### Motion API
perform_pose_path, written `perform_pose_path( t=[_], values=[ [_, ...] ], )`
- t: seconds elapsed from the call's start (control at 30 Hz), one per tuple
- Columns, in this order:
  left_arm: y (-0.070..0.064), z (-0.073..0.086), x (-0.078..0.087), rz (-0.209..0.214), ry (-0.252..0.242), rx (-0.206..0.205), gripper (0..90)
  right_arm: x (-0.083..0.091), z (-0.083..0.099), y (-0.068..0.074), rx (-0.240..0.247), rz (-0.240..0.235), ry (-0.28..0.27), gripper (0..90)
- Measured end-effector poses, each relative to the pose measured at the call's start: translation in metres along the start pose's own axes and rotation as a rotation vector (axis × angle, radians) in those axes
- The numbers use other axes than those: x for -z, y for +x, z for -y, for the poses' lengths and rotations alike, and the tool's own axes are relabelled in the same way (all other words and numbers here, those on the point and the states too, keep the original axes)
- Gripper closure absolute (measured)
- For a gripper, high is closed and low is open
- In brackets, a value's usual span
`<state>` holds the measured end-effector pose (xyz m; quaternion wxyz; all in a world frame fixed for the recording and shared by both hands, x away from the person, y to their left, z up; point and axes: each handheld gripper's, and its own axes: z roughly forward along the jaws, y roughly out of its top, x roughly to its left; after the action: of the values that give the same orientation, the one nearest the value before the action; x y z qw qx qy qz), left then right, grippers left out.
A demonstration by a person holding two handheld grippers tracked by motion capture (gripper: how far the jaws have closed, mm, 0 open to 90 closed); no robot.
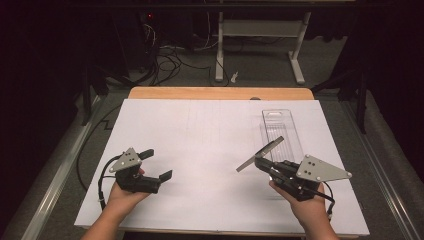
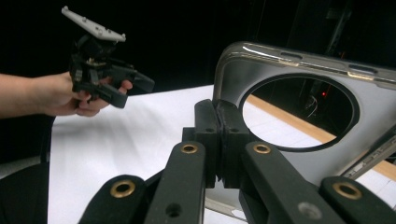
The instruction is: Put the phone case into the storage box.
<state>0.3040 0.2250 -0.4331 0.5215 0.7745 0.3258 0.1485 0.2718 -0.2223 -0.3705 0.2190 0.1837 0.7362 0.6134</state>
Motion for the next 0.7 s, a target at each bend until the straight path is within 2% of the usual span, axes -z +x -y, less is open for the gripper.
perform_pose_path(
  t=[0.37,0.7],
  values=[
    [-0.001,0.000,0.001,-0.001,0.000,-0.005,0.9,0.016,-0.007,-0.009,0.011,0.067,-0.033,90.0],
    [0.000,0.000,0.001,0.009,-0.008,-0.003,0.9,0.024,-0.012,-0.012,0.022,0.107,-0.036,90.0]
  ],
)
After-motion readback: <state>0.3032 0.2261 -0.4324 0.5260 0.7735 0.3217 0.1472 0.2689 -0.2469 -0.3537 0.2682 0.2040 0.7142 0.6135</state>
